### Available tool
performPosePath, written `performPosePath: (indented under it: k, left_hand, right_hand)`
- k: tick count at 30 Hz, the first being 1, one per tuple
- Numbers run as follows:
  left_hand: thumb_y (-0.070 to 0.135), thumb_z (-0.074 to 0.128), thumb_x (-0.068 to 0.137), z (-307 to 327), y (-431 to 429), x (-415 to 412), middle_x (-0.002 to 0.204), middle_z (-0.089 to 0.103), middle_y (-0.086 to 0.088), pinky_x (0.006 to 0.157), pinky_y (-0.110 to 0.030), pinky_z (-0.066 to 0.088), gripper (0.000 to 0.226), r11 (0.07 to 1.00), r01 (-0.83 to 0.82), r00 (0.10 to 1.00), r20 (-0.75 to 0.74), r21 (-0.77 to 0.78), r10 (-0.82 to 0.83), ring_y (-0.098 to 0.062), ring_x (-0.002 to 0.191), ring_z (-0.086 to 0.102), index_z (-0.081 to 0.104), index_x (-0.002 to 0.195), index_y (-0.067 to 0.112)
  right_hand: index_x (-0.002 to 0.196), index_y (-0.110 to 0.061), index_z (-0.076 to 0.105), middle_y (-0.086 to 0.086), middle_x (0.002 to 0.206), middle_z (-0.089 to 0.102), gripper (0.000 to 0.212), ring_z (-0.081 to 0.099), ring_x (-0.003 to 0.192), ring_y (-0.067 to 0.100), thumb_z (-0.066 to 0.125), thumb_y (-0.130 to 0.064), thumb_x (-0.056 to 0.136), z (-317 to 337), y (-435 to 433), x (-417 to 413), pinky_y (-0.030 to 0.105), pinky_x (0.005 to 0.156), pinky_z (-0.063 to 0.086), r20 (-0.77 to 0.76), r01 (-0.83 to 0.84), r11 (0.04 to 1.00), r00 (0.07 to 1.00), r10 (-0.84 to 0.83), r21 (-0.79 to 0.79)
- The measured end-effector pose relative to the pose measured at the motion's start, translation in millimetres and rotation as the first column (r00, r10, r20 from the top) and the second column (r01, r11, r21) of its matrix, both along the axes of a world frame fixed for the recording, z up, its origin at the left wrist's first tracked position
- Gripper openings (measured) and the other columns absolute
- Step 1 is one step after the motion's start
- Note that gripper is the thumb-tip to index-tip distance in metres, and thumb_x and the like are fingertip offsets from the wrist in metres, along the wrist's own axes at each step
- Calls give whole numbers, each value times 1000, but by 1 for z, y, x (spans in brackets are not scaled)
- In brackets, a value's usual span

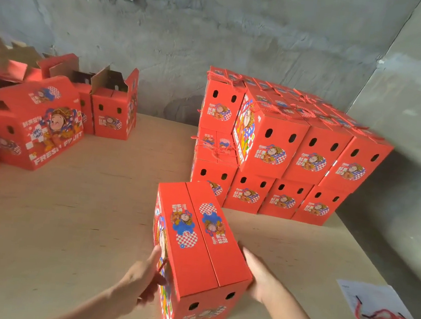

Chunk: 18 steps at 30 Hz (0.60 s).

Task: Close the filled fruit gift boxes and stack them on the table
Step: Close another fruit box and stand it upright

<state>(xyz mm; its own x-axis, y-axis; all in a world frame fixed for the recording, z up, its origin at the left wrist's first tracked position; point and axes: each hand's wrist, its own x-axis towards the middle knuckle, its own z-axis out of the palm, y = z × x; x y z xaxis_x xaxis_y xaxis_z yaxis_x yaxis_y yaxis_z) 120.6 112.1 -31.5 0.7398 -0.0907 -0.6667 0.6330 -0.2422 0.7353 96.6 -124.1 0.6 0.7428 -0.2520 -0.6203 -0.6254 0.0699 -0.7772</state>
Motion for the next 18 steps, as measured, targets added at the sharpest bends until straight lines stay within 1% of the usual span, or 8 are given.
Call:
performPosePath:
  k: [3,6,8,10,12,14,16,18]
  left_hand:
    - [45,43,95,-2,-8,-2,48,44,-3,42,-17,27,53,971,-107,974,-220,-215,59,-14,38,35,47,54,11]
    - [13,44,92,6,-14,5,49,45,-2,44,-17,26,37,920,-251,961,-190,-300,200,-12,42,35,45,55,13]
    - [6,45,89,20,-15,9,52,49,-4,49,-22,28,33,926,-260,963,-6,-274,269,-14,48,37,51,57,10]
    - [6,47,88,42,-15,16,59,49,-9,50,-24,29,27,958,-204,921,292,-203,258,-16,52,38,53,62,6]
    - [8,44,92,74,-17,23,65,43,-8,48,-20,28,23,982,-122,786,590,-143,184,-15,57,33,49,70,6]
    - [10,42,96,109,-20,31,66,48,-1,54,-23,35,26,995,-40,613,784,-92,97,-15,62,39,51,72,7]
    - [15,44,98,137,-23,38,72,60,-2,64,-29,41,30,997,6,461,885,73,-67,-18,68,52,63,77,7]
    - [24,45,98,151,-24,44,64,58,-8,61,-33,41,39,955,-21,361,893,294,-267,-28,65,53,62,68,5]
  right_hand:
    - [105,-4,69,12,83,72,35,68,74,26,59,-34,92,24,7,27,34,66,55,102,53,995,994,-45,-84]
    - [104,5,64,18,98,68,21,62,83,24,54,-11,94,53,16,44,30,70,47,295,67,982,955,-13,-176]
    - [91,-3,64,16,104,67,18,60,90,22,49,-10,97,80,27,48,28,73,46,406,2,964,907,110,-265]
    - [86,-8,61,13,94,69,21,64,82,20,44,-10,99,111,42,49,28,74,49,505,-90,948,829,241,-304]
    - [85,-7,58,10,82,70,23,67,72,18,41,-9,100,135,57,49,28,70,52,556,-178,940,768,318,-292]
    - [87,-5,59,10,80,69,24,66,69,19,39,-7,100,147,66,48,26,67,51,545,-225,934,763,347,-279]
    - [94,1,63,12,84,70,25,67,73,21,40,-5,98,148,70,44,26,69,52,525,-249,939,780,339,-236]
    - [98,2,67,12,88,71,27,66,80,24,40,-1,95,148,69,41,27,74,51,497,-252,947,807,319,-198]
